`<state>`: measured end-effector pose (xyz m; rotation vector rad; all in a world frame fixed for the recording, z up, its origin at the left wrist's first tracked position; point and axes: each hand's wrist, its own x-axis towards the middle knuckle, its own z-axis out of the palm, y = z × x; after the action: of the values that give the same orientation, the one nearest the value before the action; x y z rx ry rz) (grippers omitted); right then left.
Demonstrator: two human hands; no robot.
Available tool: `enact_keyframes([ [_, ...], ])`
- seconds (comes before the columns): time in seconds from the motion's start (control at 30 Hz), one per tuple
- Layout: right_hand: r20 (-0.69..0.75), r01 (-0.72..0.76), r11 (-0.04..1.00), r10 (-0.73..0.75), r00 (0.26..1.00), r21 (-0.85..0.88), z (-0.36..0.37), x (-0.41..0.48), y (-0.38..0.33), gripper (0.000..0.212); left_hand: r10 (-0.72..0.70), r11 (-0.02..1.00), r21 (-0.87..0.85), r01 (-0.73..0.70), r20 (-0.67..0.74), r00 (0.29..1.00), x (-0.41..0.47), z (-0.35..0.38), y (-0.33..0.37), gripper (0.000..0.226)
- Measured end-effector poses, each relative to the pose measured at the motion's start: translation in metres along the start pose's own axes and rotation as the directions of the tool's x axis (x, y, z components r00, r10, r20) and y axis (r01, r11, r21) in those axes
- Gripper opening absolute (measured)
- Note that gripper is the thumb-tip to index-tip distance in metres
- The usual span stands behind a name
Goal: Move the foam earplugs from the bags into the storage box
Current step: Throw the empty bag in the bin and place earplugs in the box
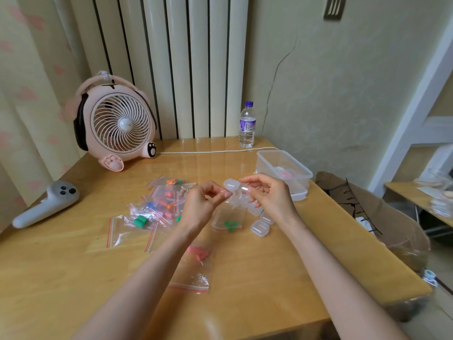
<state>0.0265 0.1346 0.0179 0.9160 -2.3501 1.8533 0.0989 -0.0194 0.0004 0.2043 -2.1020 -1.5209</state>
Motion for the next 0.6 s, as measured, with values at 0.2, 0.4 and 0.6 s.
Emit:
enact_keyframes([
  [0.2, 0.054, -0.073, 0.948, 0.094, 0.994, -0.309, -0.013, 0.002, 0.016, 0.027, -0.015, 0.994, -0.106, 0.01, -0.054, 0.998, 0.002, -0.005, 0.002, 0.009],
  [0.4, 0.363, 0.044, 0.69, 0.324, 0.874, -0.722, -0.025, -0.014, 0.02, 0.043, -0.106, 0.993, -0.096, 0.072, -0.416, 0.903, 0.015, -0.018, -0.022, 0.008],
  [0.6, 0.341, 0.092, 0.703, 0.223, 0.913, -0.705, -0.022, -0.014, 0.03, 0.042, -0.053, 0.951, 0.248, 0.184, -0.456, 0.888, 0.013, -0.028, -0.048, 0.042],
])
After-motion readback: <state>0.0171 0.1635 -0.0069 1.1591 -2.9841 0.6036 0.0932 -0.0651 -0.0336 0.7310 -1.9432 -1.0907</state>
